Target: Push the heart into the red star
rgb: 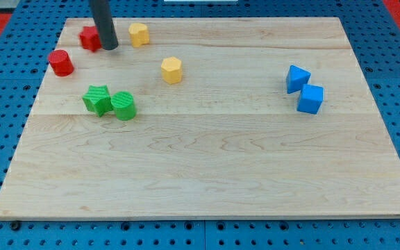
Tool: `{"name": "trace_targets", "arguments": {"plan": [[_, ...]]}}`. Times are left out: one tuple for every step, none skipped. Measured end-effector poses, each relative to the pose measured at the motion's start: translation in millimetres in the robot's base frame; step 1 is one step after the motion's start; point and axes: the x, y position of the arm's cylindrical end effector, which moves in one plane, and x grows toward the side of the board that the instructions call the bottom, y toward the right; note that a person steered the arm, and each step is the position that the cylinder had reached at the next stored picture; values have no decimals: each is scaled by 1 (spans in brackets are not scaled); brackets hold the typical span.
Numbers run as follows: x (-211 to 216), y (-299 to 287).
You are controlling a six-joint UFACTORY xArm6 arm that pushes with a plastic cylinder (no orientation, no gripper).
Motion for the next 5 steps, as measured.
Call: {"name": "trace_targets", "arguments": {"plan": [[2, 64], [2, 111], [-27, 88], [-43, 31], [-43, -5]]}}
